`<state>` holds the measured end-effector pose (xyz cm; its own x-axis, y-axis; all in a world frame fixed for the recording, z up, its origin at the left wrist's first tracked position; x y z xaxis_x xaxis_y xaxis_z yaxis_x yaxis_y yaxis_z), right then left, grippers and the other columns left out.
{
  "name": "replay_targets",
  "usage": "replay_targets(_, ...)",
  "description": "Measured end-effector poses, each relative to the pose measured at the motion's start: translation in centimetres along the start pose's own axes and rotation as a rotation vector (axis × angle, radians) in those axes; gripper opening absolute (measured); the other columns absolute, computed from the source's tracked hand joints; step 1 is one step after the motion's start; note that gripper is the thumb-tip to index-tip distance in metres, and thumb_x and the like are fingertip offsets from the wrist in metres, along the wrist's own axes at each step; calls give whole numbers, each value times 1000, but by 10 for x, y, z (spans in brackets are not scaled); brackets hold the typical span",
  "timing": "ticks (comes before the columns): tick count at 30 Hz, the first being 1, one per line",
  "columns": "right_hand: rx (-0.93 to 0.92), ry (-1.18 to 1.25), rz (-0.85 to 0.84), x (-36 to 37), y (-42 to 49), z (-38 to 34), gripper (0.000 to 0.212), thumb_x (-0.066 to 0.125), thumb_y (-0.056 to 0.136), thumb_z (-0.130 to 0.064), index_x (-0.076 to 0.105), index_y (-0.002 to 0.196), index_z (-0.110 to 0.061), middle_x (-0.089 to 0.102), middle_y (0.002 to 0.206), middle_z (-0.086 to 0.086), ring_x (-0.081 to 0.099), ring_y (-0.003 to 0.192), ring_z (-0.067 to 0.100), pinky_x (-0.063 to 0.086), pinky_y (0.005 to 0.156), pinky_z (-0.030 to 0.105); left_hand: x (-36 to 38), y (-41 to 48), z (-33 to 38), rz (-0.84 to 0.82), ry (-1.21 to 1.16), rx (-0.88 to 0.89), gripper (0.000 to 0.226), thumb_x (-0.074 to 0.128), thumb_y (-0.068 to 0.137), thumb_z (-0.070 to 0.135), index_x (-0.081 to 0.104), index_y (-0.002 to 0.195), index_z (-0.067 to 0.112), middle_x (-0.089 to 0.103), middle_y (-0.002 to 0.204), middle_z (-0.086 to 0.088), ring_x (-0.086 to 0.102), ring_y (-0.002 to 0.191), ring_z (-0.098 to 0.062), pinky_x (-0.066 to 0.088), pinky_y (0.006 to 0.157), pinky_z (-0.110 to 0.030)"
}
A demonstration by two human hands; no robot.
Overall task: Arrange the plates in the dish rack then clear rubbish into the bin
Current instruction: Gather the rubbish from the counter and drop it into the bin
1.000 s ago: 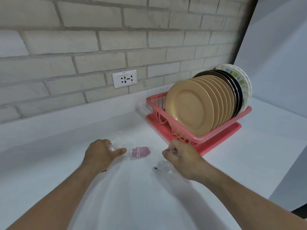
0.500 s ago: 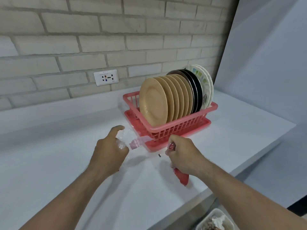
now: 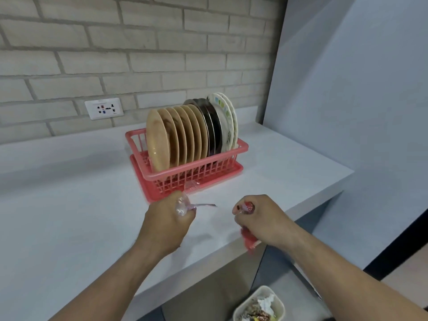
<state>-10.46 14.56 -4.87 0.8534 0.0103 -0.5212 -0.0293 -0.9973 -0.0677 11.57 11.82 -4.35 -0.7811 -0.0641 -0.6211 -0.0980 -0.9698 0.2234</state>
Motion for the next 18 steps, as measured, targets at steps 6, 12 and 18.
replay_targets(6,57,-46,-1,-9,-7,23,22,50,96,-17,67,88,-29,69,81,-2,66,63,2,45,53,18,29,-2,4,-165,-17,47,27,53,90,15,70,97,34,66,98,17,61,77,-5,57,53,-27)
replay_targets(12,87,-129,167,-26,-20,55,34,64,84,-54,60,68,-25,58,58,-14,52,52,0,43,53,19,70,-11,6,-318,-17,49,11,64,87,33,74,84,36,68,78,21,60,63,2,47,47,-16)
replay_targets(18,306,330,-75,-55,-34,102,33,57,78,-46,51,79,-13,45,71,7,47,60,16,47,53,23,119,-31,26,-319,-175,-61,34,76,71,52,63,65,21,66,58,11,55,40,-10,42,38,-24)
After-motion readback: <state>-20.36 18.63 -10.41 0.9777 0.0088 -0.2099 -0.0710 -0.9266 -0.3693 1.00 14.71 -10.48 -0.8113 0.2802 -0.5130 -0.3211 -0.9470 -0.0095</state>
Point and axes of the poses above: each hand's wrist, its own y-axis towards the middle knuckle, its own x-axis out of the palm, z = x × y, the point moved 3 cm from there along y, towards the middle knuckle
